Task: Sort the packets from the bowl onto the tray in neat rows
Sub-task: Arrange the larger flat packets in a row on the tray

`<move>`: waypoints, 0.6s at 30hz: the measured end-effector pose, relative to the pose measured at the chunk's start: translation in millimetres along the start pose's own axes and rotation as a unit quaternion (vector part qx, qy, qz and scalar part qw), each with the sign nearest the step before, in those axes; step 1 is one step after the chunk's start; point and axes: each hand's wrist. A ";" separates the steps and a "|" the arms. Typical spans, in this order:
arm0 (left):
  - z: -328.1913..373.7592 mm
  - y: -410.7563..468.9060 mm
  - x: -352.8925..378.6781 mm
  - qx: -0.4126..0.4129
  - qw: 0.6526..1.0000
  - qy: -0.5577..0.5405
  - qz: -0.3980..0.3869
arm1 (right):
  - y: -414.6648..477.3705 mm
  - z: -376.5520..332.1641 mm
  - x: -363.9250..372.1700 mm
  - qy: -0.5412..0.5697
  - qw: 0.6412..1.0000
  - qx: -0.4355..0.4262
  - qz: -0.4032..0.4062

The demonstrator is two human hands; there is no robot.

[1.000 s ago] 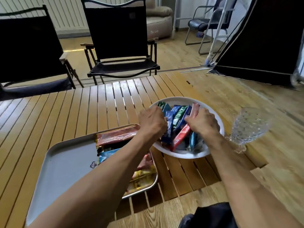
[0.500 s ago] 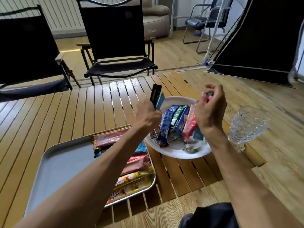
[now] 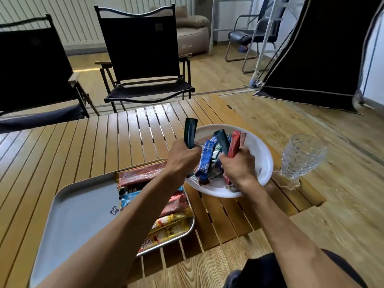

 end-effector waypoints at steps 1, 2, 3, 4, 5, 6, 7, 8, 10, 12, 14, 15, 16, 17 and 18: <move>2.1 -3.6 -1.8 -0.001 1.000 -0.015 -0.001 | -1.5 -2.8 -2.0 -0.001 1.000 -0.016 0.012; 3.1 -7.5 -5.0 -0.003 0.999 -0.033 0.001 | -4.9 -8.6 -3.7 0.006 0.998 -0.049 0.026; 3.1 -11.8 -9.9 -0.006 0.999 -0.053 0.009 | -8.8 -15.8 -4.3 0.007 0.995 -0.090 0.032; 2.6 -16.7 -16.0 -0.009 0.997 -0.072 0.020 | -12.8 -22.1 -3.6 -0.010 0.992 -0.126 0.027; 1.1 -21.7 -22.9 -0.010 0.996 -0.087 0.030 | -15.5 -26.4 -1.8 -0.040 0.989 -0.141 0.008; -1.2 -27.1 -30.2 -0.011 0.995 -0.093 0.039 | -18.1 -28.9 0.9 -0.083 0.988 -0.128 -0.025; -4.7 -32.9 -38.5 -0.010 0.994 -0.094 0.049 | -19.4 -30.1 4.2 -0.147 0.982 -0.098 -0.061; -9.2 -38.7 -46.6 -0.011 0.994 -0.095 0.057 | -20.5 -31.0 7.4 -0.209 0.971 -0.071 -0.089; -19.4 -50.2 -63.2 -0.021 0.992 -0.103 0.065 | -19.9 -33.9 13.2 -0.262 0.957 -0.048 -0.112; -32.1 -60.3 -77.9 -0.035 0.992 -0.108 0.063 | -17.8 -39.9 15.5 -0.234 0.965 -0.034 -0.116; -45.5 -68.8 -88.7 -0.048 0.992 -0.101 0.056 | -14.8 -43.7 15.0 -0.195 0.974 -0.025 -0.111; -51.9 -72.9 -92.4 -0.052 0.993 -0.099 0.049 | -15.1 -45.9 12.7 -0.148 0.983 -0.021 -0.102; -57.9 -77.3 -95.5 -0.055 0.992 -0.102 0.042 | -17.6 -48.8 10.3 -0.075 0.993 -0.014 -0.095; -63.4 -81.9 -98.3 -0.056 0.992 -0.111 0.036 | -22.4 -52.6 8.3 0.014 0.996 -0.010 -0.092; -68.1 -86.0 -100.7 -0.054 0.991 -0.116 0.030 | -29.5 -58.1 6.6 0.099 0.990 -0.004 -0.098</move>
Point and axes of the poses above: each hand's wrist, its own y-axis towards the middle knuckle, its own x-axis out of the palm, z = x × y, and after that the axes turned 9 degrees about y, right-handed
